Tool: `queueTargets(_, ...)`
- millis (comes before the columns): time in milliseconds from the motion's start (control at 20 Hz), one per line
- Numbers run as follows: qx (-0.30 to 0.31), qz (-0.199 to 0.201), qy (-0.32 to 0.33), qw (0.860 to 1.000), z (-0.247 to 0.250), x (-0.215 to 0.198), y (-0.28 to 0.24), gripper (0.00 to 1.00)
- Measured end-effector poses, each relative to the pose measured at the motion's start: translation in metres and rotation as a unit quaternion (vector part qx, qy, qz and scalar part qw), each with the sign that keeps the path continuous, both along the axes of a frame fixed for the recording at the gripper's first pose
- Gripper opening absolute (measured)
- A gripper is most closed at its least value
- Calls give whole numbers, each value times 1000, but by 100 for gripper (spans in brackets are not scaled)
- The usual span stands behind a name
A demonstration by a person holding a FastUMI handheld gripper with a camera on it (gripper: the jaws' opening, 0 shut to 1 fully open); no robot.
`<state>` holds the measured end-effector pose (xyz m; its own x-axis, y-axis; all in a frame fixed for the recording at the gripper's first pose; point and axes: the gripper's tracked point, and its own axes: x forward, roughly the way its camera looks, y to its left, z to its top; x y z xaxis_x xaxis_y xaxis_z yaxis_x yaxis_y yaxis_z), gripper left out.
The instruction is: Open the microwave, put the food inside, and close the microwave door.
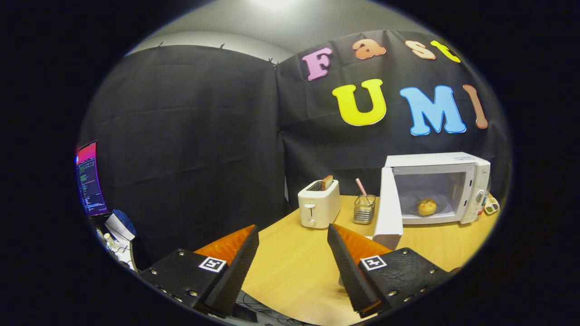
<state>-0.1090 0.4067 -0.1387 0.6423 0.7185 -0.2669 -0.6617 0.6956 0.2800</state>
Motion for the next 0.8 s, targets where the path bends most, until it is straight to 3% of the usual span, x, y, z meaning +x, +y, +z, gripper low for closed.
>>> queueTargets(100, -9, 1, 17, 1000, -18, 2, 3, 84)
queueTargets(200, -16, -3, 30, 999, -34, 4, 3, 68)
queueTargets(250, -23, -8, 32, 999, -40, 9, 1, 54)
queueTargets(300, -29, -19, 32, 999, -46, 15, -4, 47)
queueTargets(350, -39, -36, 30, 998, -52, 23, -10, 27)
queueTargets(400, -47, -57, 29, 997, -55, 33, -18, 18)
queueTargets(450, -46, -58, 37, 997, -59, 34, -19, 1)
queueTargets(800, -56, -68, 48, 995, -68, 41, -40, 1)
